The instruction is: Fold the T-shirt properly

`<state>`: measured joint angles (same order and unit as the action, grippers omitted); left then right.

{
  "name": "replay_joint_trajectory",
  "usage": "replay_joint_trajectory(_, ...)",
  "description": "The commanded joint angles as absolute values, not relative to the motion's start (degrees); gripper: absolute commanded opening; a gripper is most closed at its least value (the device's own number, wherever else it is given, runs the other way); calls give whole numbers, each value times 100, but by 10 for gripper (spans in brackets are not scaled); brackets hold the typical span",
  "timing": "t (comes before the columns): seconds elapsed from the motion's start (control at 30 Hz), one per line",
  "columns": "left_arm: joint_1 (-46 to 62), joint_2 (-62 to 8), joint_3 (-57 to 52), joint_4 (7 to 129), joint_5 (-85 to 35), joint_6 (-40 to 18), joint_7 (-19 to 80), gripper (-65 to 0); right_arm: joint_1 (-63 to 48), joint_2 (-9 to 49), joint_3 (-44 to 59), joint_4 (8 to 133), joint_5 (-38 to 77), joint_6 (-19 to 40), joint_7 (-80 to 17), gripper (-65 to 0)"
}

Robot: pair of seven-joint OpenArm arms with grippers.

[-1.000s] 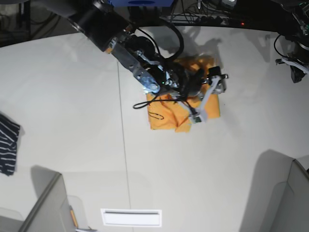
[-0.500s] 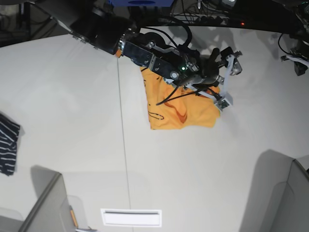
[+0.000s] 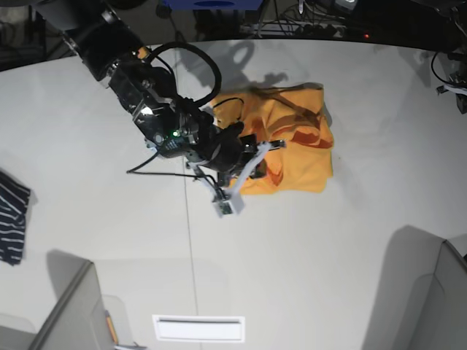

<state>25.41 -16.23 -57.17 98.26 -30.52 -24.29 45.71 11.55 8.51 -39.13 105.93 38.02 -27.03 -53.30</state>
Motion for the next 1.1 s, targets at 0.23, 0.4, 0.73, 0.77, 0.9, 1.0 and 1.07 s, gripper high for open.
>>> replay_joint_trajectory(0.23, 2545, -1727, -5745, 9912, -3134, -2448, 4444, -650, 1244, 593, -3916, 9903, 3837, -2686, -5534, -650)
replay_joint_trajectory(0.4, 2554, -1736, -5754, 9903, -3134, -2448, 4444, -650, 1244, 462, -4470, 9956, 3829, -2686, -5798, -650)
replay_joint_trajectory(0.73, 2536, -1736, -5763, 9903, -3134, -2448, 4444, -650, 1209, 418, -5833, 9965, 3846, -2686, -5815, -650)
replay_joint_trajectory(0.77, 2536, -1736, -5763, 9903, -3134, -2448, 4444, -650, 1209, 418, -5719, 10009, 3846, -2686, -5807, -650)
replay_joint_trajectory(0.9, 2536, -1736, -5771, 9903, -3134, -2448, 4444, -650, 1209, 418, -5086, 10343, 3846, -2686, -5833, -650)
replay_joint_trajectory(1.0, 2545, -1736, -5771, 9903, -3134, -2448, 4444, -650, 1218, 418, -4690, 10202, 3829, -2686, -6009, -650)
replay_joint_trajectory(1.07, 2545, -1736, -5771, 9903, -3134, -2448, 4444, -650, 1226, 418, -4541, 10044, 3829, -2686, -6018, -650)
